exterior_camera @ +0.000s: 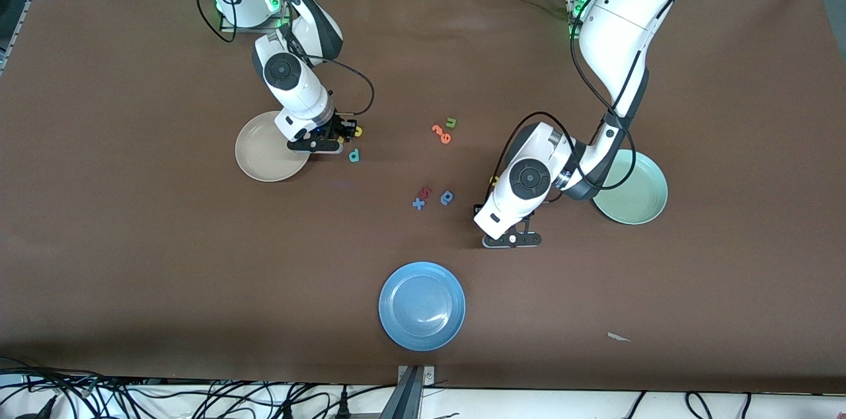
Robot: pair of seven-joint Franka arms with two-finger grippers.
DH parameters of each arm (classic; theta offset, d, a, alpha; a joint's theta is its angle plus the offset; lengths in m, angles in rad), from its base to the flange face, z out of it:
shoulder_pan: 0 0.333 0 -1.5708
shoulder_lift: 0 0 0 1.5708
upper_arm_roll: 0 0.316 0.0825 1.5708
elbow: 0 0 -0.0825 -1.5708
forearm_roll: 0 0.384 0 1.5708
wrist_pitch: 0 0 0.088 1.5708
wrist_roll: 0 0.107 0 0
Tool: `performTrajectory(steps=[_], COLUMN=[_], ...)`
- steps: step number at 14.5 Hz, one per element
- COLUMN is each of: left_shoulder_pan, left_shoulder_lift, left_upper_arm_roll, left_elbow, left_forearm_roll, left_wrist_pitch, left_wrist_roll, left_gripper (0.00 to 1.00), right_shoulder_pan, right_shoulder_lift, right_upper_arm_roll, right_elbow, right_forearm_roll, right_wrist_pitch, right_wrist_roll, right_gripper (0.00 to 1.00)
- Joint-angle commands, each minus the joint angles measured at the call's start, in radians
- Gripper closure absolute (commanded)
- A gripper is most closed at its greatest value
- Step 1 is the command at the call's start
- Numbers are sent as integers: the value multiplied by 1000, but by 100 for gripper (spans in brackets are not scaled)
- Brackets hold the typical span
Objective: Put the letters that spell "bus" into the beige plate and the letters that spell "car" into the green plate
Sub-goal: 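Grasp the teal u with the left gripper while the right gripper grasps yellow s, then carry the u to the green plate while the right gripper drops s on beige plate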
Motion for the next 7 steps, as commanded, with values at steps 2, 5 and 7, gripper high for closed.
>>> performTrajectory(steps=[2,5,7], left_shoulder_pan=[-11,-10,-10], left_shoulder_lift=[-2,-2,-1], left_upper_arm_roll=[8,9,9], left_elbow=[2,1,1], left_forearm_roll=[35,37,37], left_wrist_pitch=[-22,-22,-22], left_wrist_roll=[-12,-12,-12], left_gripper=[58,62,66], right_shoulder_pan=[-7,-7,-12], right_shoulder_lift=[-33,-36,-74], right_upper_arm_roll=[8,8,7], right_elbow=[-30,-27,-25], right_forearm_roll=[-19,-19,-19], right_wrist_pitch=[5,5,-13], right_wrist_roll=[7,1,-36], right_gripper=[98,100,100])
